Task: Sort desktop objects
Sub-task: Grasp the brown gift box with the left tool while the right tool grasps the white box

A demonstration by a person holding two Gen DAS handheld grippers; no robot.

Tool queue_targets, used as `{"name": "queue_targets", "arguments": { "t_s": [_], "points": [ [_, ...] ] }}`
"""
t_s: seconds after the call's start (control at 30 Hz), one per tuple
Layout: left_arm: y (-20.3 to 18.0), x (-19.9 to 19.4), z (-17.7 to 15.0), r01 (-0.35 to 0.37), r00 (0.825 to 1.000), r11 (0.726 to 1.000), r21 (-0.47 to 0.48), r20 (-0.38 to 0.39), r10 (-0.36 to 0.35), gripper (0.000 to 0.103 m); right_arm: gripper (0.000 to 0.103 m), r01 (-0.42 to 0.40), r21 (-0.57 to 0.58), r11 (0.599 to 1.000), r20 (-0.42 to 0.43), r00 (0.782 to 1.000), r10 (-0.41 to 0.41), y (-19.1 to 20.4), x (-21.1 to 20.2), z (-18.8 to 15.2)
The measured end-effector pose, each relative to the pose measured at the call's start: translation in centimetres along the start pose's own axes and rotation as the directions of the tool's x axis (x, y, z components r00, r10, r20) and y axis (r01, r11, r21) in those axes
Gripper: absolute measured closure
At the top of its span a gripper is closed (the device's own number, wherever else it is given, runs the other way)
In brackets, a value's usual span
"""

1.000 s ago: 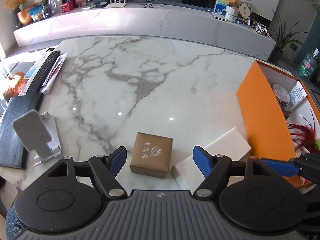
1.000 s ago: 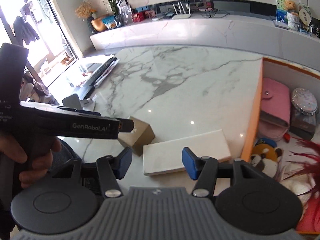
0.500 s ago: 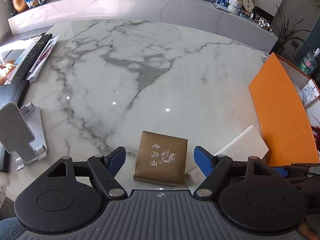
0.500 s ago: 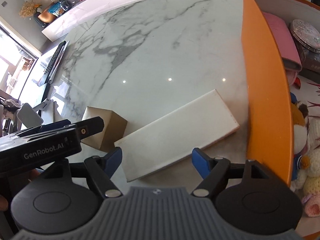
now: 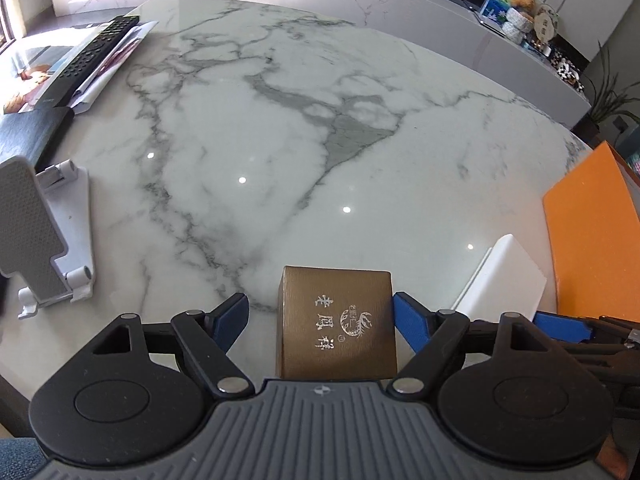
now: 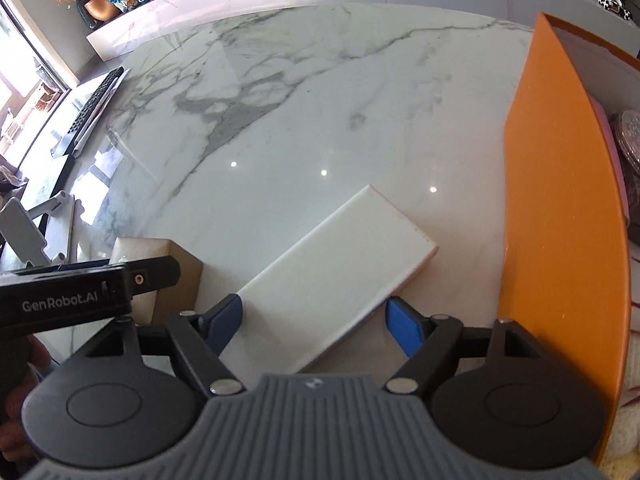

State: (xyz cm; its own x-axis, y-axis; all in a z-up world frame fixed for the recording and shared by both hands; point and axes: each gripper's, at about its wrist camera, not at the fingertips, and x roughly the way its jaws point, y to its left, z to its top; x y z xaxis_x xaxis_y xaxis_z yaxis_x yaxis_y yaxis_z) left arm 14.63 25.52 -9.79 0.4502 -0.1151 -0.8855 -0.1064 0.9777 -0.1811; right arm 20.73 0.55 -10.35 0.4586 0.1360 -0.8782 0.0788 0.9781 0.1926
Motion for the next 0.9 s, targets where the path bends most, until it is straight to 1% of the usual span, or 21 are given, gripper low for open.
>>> {"name": "queue_targets", "arguments": {
  "t_s": [0.07, 0.17, 0.27, 0.37, 0.43, 0.5, 0.57, 0.6, 0.67, 0.73, 0.83, 0.9],
  "points": [
    [0.4, 0.1, 0.0, -0.011, 1.000, 1.000, -0.015, -0.010, 0.011, 0.010, 0.023, -0.014, 0.036, 0.999, -0.005, 1.000, 0.015, -0.3, 0.1, 0.6],
    [-0.1, 0.1, -0.2, 0.001, 1.000, 1.000, 0.020, -0.011, -0.001, 0.010, 0.022, -0.025, 0.088, 0.996, -0.017, 0.999, 0.027, -0.4, 0.5, 1.1],
    [-0.7, 0.5, -0.5, -0.054, 0.998, 0.997, 0.063, -0.015, 0.055, 0.011, 0.022, -0.016, 0.114, 0.993, -0.033, 0.999, 0.020, 0.1, 1.3, 1.5],
    [-0.1, 0.7, -0.5, -0.066, 0.998, 0.997, 0.030, -0.018, 0.066, 0.011, 0.022, -0.011, 0.126, 0.992, -0.034, 0.999, 0.016, 0.4, 1.8, 1.8],
    [0.4, 0.7, -0.4, -0.087, 0.996, 0.996, -0.004, -0.005, 0.087, 0.011, 0.022, -0.009, 0.126, 0.992, -0.040, 0.999, 0.014, 0.8, 2.2, 2.1],
    [0.8, 0.6, -0.3, -0.108, 0.994, 0.994, -0.025, 0.007, 0.108, 0.013, 0.022, -0.004, 0.096, 0.995, -0.042, 0.999, 0.008, 1.5, 2.6, 2.2],
    [0.7, 0.8, -0.4, -0.125, 0.992, 0.992, -0.016, -0.004, 0.125, 0.022, 0.023, 0.007, 0.030, 1.000, -0.044, 0.999, -0.005, 2.5, 2.9, 2.1],
    [0.6, 0.9, -0.4, -0.130, 0.992, 0.992, -0.006, -0.009, 0.130, 0.024, 0.024, 0.016, -0.001, 1.000, -0.039, 0.999, -0.016, 2.8, 3.0, 2.1],
    [0.4, 0.9, -0.4, -0.136, 0.991, 0.991, 0.005, -0.003, 0.136, 0.025, 0.024, 0.016, -0.079, 0.997, -0.035, 0.999, -0.019, 3.1, 2.9, 1.9],
    [0.4, 0.9, -0.4, -0.135, 0.991, 0.991, 0.004, -0.005, 0.135, 0.025, 0.025, 0.036, -0.160, 0.986, -0.027, 0.999, -0.041, 3.2, 2.6, 1.7],
    [0.2, 0.9, -0.4, -0.129, 0.992, 0.992, 0.017, -0.003, 0.129, 0.025, 0.026, 0.058, -0.197, 0.979, -0.043, 0.997, -0.067, 2.7, 2.2, 1.9],
    [0.0, 0.9, -0.5, -0.121, 0.993, 0.992, 0.028, 0.000, 0.121, 0.025, 0.027, 0.043, -0.172, 0.984, -0.066, 0.996, -0.055, 2.0, 2.2, 2.2]
  ]
}}
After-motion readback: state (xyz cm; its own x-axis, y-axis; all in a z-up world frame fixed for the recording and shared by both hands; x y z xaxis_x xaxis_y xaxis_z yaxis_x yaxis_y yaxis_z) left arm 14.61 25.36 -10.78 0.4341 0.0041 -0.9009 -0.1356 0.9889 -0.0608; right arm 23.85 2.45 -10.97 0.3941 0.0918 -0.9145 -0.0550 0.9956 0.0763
